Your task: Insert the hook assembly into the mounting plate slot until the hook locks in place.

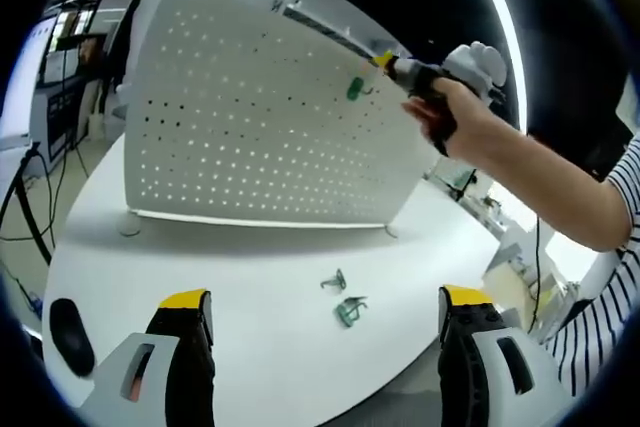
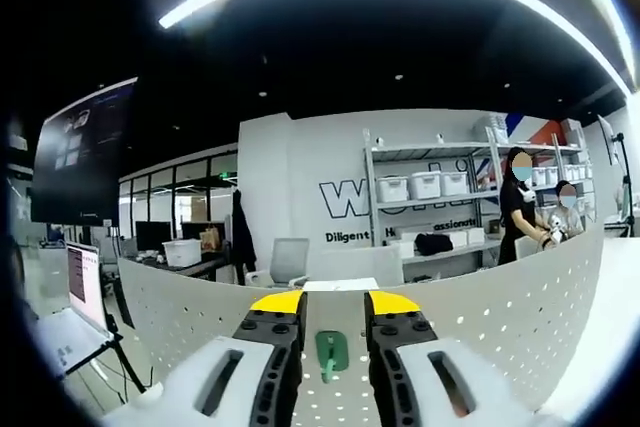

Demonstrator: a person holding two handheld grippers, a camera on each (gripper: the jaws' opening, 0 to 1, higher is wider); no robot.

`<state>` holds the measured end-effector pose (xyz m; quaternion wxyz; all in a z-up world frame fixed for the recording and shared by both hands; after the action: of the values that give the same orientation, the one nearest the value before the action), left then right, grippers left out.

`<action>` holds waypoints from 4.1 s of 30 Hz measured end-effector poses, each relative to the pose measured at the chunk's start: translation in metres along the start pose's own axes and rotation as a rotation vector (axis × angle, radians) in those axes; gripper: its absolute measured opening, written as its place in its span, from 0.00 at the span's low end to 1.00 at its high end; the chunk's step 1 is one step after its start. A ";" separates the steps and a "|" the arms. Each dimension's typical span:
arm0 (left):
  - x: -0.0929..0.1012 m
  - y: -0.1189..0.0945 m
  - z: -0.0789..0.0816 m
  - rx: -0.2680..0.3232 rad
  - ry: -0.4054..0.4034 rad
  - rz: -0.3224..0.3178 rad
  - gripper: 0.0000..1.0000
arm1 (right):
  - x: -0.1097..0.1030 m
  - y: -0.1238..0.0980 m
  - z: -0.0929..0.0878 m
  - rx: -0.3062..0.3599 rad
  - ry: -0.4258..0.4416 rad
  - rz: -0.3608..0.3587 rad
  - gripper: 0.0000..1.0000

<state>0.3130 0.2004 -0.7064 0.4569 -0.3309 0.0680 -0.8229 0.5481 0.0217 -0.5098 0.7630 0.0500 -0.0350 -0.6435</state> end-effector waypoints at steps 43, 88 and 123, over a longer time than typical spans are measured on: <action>0.007 0.003 -0.045 -0.155 0.008 0.001 0.92 | 0.055 -0.170 -0.155 -0.459 -0.107 0.100 0.24; -0.005 -0.004 -0.100 -0.283 -0.082 0.049 0.89 | 0.031 -0.266 -0.275 -0.823 -0.508 0.622 0.25; -0.025 -0.003 -0.106 -0.331 -0.138 0.096 0.87 | -0.032 -0.224 -0.317 -0.778 -0.849 1.027 0.13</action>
<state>0.2556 0.2020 -0.7994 0.4387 -0.4538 0.1868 -0.7528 0.3607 0.0258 -0.8512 0.8496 -0.4957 -0.1148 -0.1387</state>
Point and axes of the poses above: the point that each gripper's makers call its tool centre point, and the gripper's own axes: y roughly forward along the fingers, x roughly to its right, z roughly out of its top, the point moved 2 cm from there along -y, roughly backward along the fingers, and after that the axes turned 4 degrees about -y, right-handed, at the moved point
